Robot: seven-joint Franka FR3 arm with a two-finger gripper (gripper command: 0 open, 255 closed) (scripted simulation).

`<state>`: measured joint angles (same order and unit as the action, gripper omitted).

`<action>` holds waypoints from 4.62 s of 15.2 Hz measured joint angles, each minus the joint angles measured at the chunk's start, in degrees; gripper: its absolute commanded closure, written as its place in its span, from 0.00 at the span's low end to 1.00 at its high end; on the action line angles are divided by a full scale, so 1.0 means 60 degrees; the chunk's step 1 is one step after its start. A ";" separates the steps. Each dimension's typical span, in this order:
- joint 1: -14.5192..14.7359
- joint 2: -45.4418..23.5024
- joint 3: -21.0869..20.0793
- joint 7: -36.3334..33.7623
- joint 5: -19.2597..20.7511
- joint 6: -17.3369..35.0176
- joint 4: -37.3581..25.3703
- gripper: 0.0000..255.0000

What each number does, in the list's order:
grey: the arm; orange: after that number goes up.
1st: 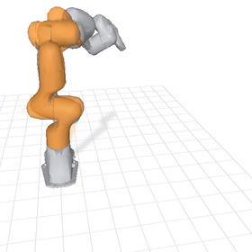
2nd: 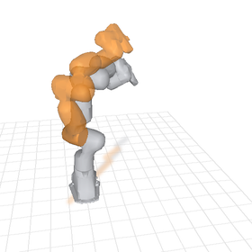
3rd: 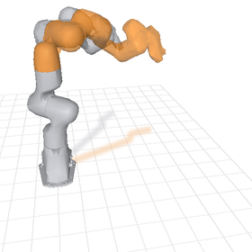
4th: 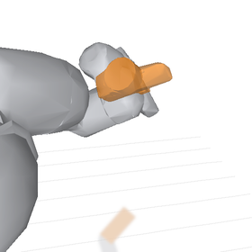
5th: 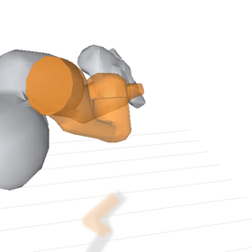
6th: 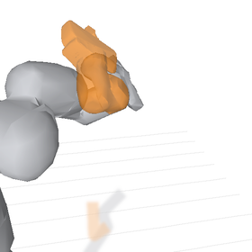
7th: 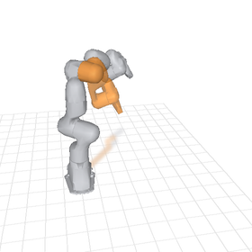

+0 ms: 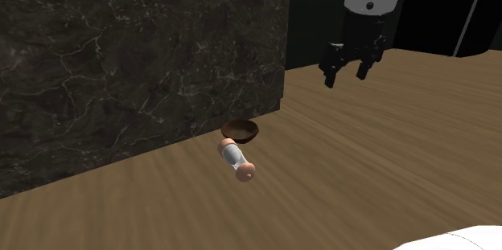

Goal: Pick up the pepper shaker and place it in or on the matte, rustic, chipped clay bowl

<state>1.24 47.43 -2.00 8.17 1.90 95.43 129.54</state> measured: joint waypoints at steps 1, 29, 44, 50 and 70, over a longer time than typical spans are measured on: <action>0.0000 0.0000 0.0000 0.0000 0.0000 0.0000 0.0000 0.00; 0.0719 -0.6528 -0.2741 -0.2946 -0.0607 0.6700 0.0707 0.00; 0.0942 -0.9133 -0.2994 -0.4185 0.0588 0.8385 -0.0013 0.00; 0.0945 -0.9141 -0.2994 -0.4192 0.0597 0.8398 -0.0015 1.00; 0.0880 -0.8286 -0.3083 -0.3797 0.0040 0.7172 -0.0448 1.00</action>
<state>6.52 -2.29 -20.50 -14.61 2.14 138.47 126.86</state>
